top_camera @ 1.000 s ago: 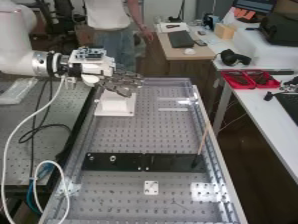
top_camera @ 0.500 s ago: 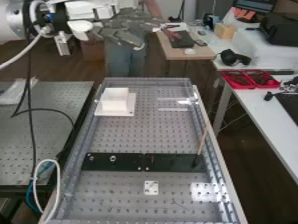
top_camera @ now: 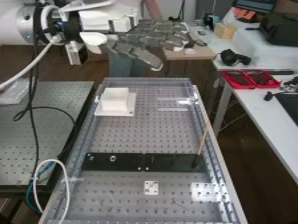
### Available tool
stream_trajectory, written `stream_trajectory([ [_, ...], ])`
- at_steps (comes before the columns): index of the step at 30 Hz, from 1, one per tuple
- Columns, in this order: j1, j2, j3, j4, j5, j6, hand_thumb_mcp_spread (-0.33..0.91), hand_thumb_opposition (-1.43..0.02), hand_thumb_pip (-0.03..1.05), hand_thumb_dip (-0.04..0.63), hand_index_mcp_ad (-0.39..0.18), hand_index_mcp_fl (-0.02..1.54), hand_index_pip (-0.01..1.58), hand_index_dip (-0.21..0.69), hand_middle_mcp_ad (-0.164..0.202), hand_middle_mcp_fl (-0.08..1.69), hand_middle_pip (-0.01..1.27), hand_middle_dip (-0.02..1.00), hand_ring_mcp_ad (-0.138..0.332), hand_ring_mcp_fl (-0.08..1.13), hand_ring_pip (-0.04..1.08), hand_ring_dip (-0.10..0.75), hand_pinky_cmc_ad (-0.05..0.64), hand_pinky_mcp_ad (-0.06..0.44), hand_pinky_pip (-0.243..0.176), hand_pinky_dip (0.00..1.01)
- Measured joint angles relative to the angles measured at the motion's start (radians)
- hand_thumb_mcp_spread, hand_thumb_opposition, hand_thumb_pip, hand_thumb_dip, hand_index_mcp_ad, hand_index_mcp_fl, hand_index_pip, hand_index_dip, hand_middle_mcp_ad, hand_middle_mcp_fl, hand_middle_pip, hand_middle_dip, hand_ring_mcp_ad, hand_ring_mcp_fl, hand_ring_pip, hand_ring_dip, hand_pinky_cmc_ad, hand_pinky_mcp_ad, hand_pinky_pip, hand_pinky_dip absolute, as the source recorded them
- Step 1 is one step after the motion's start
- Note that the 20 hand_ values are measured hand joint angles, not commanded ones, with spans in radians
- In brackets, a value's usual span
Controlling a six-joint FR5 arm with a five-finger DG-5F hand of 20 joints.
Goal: Grab the bearing and place it in the white container
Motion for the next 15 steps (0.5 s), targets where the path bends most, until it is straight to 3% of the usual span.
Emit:
stream_trajectory([
  [15,-0.016,-0.023,0.043,-0.058,-0.038,-0.025,0.26,-0.77,0.53,0.208,-0.120,0.05,0.12,0.152,0.052,0.00,0.13,0.16,0.141,0.00,0.08,0.096,0.398,0.293,-0.108,0.35],
])
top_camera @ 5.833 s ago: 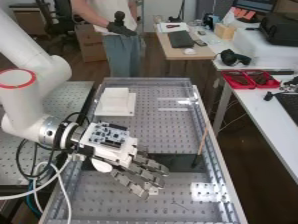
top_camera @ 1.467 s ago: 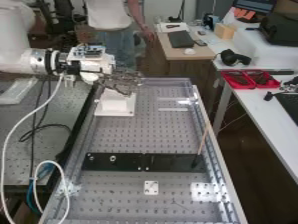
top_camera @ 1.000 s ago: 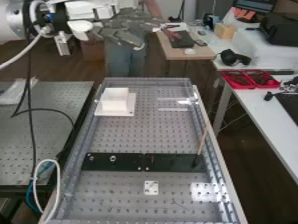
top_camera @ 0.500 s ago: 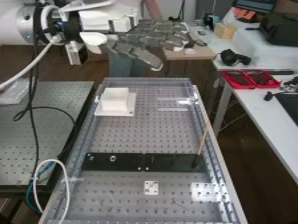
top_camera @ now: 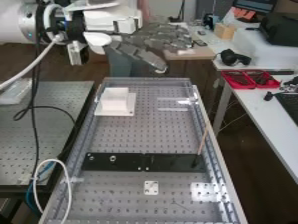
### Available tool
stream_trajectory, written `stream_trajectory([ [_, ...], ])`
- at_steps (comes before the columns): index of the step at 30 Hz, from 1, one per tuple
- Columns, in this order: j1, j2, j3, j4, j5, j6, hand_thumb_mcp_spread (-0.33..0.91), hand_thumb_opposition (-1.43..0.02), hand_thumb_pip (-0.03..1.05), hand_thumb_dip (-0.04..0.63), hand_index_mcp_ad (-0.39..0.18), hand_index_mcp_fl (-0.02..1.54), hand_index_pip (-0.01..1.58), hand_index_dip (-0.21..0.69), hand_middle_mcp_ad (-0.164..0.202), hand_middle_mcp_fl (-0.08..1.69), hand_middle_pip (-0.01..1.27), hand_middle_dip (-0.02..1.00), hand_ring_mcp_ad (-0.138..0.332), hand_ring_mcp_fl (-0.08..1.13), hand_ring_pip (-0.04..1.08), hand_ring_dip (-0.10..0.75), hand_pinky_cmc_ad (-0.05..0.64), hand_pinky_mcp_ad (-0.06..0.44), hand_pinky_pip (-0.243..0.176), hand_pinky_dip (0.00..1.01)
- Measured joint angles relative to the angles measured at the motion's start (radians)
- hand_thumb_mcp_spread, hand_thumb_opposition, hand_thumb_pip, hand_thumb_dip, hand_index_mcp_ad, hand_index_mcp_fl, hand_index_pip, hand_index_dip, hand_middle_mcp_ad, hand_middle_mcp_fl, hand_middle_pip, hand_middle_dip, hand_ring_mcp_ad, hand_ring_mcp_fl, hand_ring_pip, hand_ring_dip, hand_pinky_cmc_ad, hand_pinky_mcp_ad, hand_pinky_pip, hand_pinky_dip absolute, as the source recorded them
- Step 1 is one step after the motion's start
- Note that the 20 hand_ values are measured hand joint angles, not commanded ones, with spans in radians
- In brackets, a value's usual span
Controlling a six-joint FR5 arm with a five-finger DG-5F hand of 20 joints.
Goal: Grab the bearing and place it in the white container
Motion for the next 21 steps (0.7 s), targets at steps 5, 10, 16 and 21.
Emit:
stream_trajectory([
  [5,0.000,-0.002,-0.001,-0.013,-0.016,0.004,0.26,-0.76,0.50,0.188,-0.120,0.05,0.12,0.152,0.052,0.00,0.13,0.16,0.141,0.00,0.08,0.096,0.414,0.297,-0.105,0.35],
  [10,0.000,-0.001,-0.011,-0.007,-0.035,0.030,0.26,-0.76,0.47,0.173,-0.120,0.05,0.10,0.159,0.051,0.00,0.13,0.16,0.138,0.00,0.08,0.096,0.417,0.304,-0.105,0.35],
  [16,0.006,0.009,-0.016,0.001,-0.044,0.032,0.26,-0.76,0.45,0.159,-0.120,0.05,0.10,0.159,0.052,0.00,0.13,0.16,0.152,0.00,0.08,0.096,0.414,0.314,-0.105,0.35],
  [21,0.012,0.019,-0.020,0.003,-0.041,0.028,0.26,-0.76,0.45,0.157,-0.120,0.05,0.10,0.159,0.052,0.00,0.13,0.16,0.152,0.00,0.08,0.096,0.414,0.314,-0.105,0.35],
])
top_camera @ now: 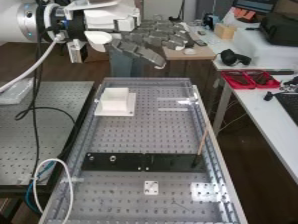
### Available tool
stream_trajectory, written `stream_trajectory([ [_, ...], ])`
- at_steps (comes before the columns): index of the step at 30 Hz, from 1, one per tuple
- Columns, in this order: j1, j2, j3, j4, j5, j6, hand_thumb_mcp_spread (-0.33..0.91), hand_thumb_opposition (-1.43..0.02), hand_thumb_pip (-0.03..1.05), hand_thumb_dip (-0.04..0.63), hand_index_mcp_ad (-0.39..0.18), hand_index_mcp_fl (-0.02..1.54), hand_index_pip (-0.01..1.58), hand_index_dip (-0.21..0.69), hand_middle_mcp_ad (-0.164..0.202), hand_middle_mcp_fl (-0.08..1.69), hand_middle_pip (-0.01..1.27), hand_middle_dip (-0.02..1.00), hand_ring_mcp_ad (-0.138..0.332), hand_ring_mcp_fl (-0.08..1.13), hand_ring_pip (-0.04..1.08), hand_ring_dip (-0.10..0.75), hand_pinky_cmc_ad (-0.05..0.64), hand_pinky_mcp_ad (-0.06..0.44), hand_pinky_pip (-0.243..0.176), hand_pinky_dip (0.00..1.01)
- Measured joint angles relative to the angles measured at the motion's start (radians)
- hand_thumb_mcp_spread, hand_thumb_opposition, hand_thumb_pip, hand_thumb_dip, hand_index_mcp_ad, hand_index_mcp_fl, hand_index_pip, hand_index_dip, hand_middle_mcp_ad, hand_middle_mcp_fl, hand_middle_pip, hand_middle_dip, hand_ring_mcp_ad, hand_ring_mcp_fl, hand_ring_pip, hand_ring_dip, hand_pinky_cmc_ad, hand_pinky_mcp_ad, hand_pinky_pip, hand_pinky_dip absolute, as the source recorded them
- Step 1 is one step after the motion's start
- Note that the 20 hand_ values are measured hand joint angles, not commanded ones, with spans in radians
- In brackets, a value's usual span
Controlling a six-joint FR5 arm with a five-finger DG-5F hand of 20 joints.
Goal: Grab the bearing and place it in the white container
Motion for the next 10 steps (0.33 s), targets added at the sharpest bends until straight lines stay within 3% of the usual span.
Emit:
stream_trajectory([
  [10,0.012,0.002,0.000,-0.018,0.012,0.002,0.27,-0.76,0.44,0.143,-0.106,0.05,0.10,0.159,0.051,0.00,0.13,0.16,0.152,0.00,0.08,0.096,0.429,0.314,-0.105,0.35],
])
